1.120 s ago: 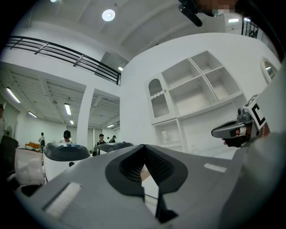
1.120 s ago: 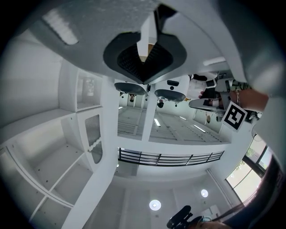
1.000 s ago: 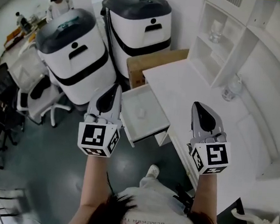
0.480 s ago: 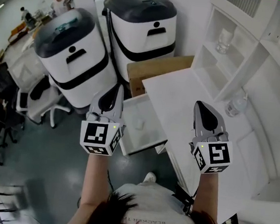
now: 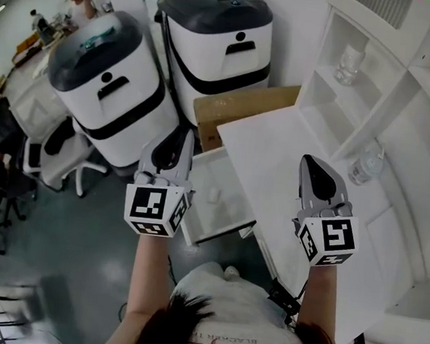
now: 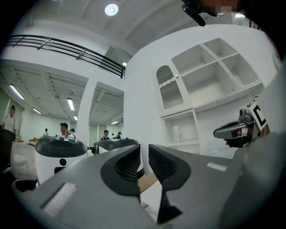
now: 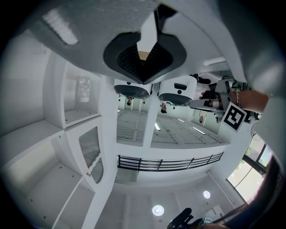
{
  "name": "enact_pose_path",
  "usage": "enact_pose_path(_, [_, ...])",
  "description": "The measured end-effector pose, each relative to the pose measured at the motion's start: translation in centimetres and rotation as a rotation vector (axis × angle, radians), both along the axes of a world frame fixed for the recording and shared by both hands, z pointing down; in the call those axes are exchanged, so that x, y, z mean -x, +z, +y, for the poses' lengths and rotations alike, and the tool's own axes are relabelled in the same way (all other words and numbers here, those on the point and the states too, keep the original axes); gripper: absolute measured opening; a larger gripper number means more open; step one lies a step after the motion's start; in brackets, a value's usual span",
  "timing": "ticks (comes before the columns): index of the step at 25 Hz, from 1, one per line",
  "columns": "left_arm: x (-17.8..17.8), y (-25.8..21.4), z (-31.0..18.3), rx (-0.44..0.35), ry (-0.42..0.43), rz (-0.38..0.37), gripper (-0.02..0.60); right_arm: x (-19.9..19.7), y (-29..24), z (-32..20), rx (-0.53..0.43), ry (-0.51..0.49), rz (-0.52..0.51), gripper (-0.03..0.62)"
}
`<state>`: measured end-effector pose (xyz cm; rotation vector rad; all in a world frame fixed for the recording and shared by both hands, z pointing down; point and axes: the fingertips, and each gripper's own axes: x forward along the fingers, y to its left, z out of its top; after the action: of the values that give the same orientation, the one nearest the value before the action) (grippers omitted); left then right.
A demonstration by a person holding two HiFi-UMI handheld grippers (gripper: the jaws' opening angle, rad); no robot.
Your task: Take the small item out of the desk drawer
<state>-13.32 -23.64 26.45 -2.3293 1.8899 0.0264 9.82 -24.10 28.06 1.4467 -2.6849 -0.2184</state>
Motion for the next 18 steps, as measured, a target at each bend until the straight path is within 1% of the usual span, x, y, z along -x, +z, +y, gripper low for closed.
enact_pose_path(6, [0.3, 1.1, -0.3, 0.023, -0.008, 0.026, 0.124, 0.1, 0.7, 0.0, 0.019, -0.001, 0.019, 0.002])
enact_pose_path(8, [0.3, 1.5, -0.4, 0.031, -0.010, 0.035, 0.135, 0.0, 0.9, 0.0, 0.023, -0.002, 0.022, 0.002])
enact_pose_path(10, [0.3, 1.8, -0.5, 0.047, -0.010, 0.047, 0.179, 0.0, 1.0, -0.1, 0.029, 0.000, 0.023, 0.002])
enact_pose_path(12, [0.3, 2.3, -0.6, 0.068, 0.000, 0.060, 0.250, -0.1, 1.3, -0.1, 0.037, 0.005, 0.018, 0.002])
enact_pose_path(13, [0.3, 2.5, -0.7, 0.080, 0.008, 0.061, 0.275, -0.1, 1.4, -0.2, 0.042, 0.008, 0.015, 0.002])
enact_pose_path(18, [0.0, 4.1, -1.1, 0.130, 0.031, 0.036, 0.279, 0.4, 2.4, -0.2, 0.067, 0.016, 0.012, 0.002])
